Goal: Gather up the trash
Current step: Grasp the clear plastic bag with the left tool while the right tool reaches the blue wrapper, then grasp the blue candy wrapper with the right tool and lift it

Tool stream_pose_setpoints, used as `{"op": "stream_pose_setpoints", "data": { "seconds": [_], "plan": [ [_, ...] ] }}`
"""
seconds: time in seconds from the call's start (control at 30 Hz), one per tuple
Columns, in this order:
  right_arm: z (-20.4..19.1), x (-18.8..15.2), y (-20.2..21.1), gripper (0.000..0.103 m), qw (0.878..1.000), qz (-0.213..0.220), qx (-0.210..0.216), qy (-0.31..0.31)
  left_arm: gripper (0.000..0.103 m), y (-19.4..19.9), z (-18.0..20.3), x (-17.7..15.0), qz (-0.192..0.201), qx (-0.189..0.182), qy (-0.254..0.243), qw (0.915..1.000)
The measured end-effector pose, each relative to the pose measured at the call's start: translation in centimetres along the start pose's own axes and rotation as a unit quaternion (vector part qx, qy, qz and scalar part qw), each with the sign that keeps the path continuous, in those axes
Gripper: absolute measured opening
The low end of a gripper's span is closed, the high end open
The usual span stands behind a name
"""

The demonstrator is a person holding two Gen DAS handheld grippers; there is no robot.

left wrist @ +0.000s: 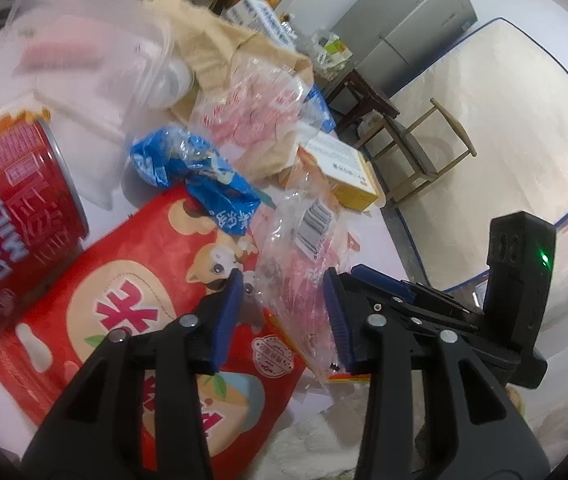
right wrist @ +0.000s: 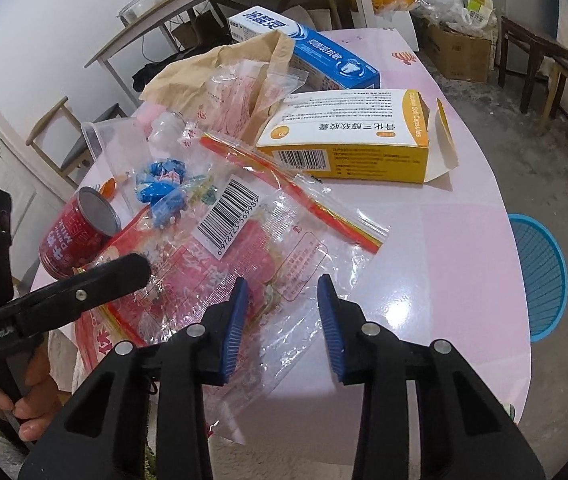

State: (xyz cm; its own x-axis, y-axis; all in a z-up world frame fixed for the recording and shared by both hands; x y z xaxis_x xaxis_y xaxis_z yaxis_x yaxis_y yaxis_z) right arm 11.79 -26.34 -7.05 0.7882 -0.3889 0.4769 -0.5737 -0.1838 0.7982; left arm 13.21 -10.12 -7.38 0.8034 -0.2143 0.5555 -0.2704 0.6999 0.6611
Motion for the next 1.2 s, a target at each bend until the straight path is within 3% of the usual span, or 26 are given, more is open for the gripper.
{"op": "stream_pose_setpoints", "data": {
  "seconds": [0.07, 0.27, 0.4, 0.5, 0.6, 0.7, 0.83, 0.87, 1.07, 1.2],
  "plan": [
    [0.2, 0.0, 0.1, 0.035, 1.000, 0.000, 0.004, -0.002, 0.018, -0.6, -0.1, -0.1, -0.007, -0.002, 0.005, 1.0000],
    [1.2, 0.3, 2.0, 0.035, 1.000, 0.017, -0.010, -0.007, 0.004, 0.4, 1.0, -0.5, 0.013, -0.009, -0.008, 0.9999],
    [2.3, 1.6, 6.3, 0.035, 0.997, 0.075, -0.018, -0.009, 0.003, 2.5, 2.1, -0.8, 0.036, -0.026, -0.028, 0.9987],
    [2.9, 3.5, 9.7, 0.035, 0.993, 0.115, 0.003, -0.020, 0.002, 4.4, 2.3, -1.4, 0.043, -0.052, -0.026, 0.9974],
    [2.6, 5.7, 11.2, 0.036, 0.991, 0.126, 0.033, -0.011, 0.002, 6.7, 2.1, -2.2, 0.050, -0.067, -0.019, 0.9963],
    [0.3, 8.4, 10.1, 0.057, 0.993, 0.081, 0.083, 0.019, 0.002, 8.5, 1.3, -3.2, 0.053, -0.061, -0.006, 0.9967],
    [-4.1, 10.5, 6.1, 0.062, 0.988, -0.001, 0.130, 0.077, 0.002, 10.9, 0.1, -5.1, 0.057, -0.050, 0.020, 0.9970],
    [-5.6, 10.9, 4.0, 0.062, 0.986, -0.039, 0.135, 0.093, 0.002, 11.1, -0.1, -5.4, 0.056, -0.049, 0.025, 0.9969],
    [-10.9, 10.3, -3.4, 0.062, 0.970, -0.129, 0.079, 0.190, 0.002, 11.7, -1.0, -6.5, 0.048, -0.040, 0.041, 0.9972],
    [-12.0, 9.9, -6.1, 0.058, 0.962, -0.151, 0.040, 0.225, 0.002, 11.7, -1.1, -6.4, 0.047, -0.041, 0.039, 0.9973]
  ]
}}
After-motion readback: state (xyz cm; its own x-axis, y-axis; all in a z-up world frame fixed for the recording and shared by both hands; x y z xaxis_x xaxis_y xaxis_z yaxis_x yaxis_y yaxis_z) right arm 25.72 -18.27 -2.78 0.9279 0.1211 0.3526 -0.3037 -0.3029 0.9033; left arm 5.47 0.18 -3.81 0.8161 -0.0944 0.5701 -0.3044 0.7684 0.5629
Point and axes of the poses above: each gripper's, at about its wrist camera, not at the fingertips, and y roughly against the way its jaws point, z to its right, x to its top, the point moved 2 cm from there along -y, roughly the way its jaws point, and after that the axes turned 8 degrees about -y, right-handed, at the moved point
